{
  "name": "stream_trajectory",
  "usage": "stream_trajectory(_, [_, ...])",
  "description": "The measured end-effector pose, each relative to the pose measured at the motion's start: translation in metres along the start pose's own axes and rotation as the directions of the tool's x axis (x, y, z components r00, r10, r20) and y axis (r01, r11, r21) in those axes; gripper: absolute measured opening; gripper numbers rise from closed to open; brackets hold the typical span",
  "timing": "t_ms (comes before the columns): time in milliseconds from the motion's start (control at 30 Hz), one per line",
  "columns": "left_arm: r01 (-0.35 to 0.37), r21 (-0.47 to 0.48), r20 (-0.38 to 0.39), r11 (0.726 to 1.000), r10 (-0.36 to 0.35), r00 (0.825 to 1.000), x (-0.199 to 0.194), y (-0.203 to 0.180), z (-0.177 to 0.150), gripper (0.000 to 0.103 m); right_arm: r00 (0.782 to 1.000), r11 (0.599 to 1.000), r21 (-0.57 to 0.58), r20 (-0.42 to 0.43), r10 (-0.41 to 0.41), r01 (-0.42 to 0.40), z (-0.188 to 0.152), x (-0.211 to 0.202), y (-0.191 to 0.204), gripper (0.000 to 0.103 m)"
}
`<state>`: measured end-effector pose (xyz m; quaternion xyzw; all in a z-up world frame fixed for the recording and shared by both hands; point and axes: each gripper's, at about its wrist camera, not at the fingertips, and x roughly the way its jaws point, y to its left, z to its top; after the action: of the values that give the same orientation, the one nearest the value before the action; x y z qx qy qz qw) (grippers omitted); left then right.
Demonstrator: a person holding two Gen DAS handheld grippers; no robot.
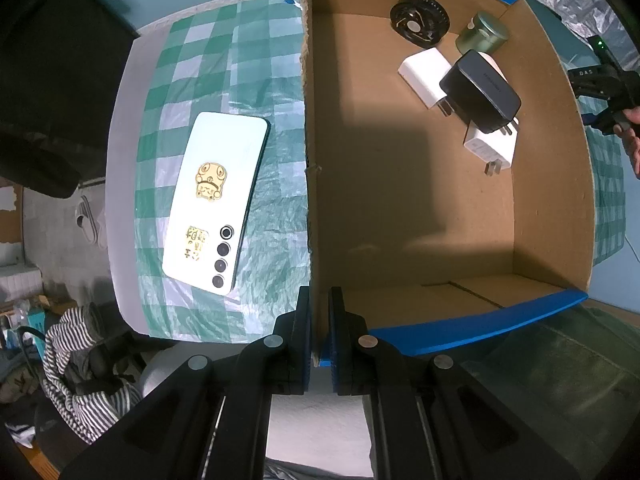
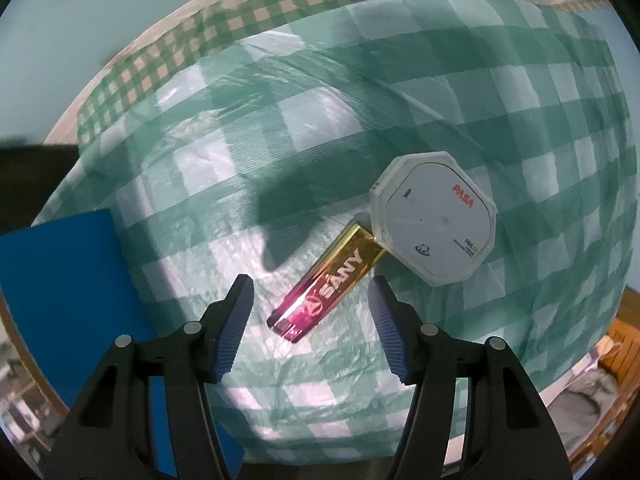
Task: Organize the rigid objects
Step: 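Grasp the pink-gold SANY lighter with the right gripper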
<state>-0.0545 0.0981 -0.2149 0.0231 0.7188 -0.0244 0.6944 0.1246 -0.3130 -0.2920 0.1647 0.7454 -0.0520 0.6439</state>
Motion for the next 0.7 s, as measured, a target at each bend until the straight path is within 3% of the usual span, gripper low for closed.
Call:
stream_trajectory(67, [-0.001, -0.001, -0.003, 1.0, 0.001, 1.0, 0.001, 0.001, 0.0, 0.006, 1.0, 1.0, 0.015, 0.007, 0.002, -0.002, 0.001, 0.003, -0.001, 0.06])
stream_trajectory(267, [0.0, -0.002, -0.005, 1.0, 0.0, 1.0, 0.001, 0.001, -0.001, 0.006, 0.998, 0.998, -0.014, 0.034, -0.06, 0.061, -0.006, 0.005, 0.001, 0.041])
stream_trajectory(533, [-0.001, 0.008, -0.006, 1.0, 0.001, 1.0, 0.002, -0.001, 0.0, 0.006, 0.993, 0.962, -0.25, 0.049, -0.104, 0.113, -0.021, 0.007, 0.014, 0.023])
stream_trajectory(700, [0.0, 0.009, -0.005, 1.0, 0.0, 1.0, 0.001, -0.001, 0.001, 0.007, 0.993, 0.9, -0.418, 0.061, -0.106, 0.122, -0.036, 0.009, 0.022, 0.023])
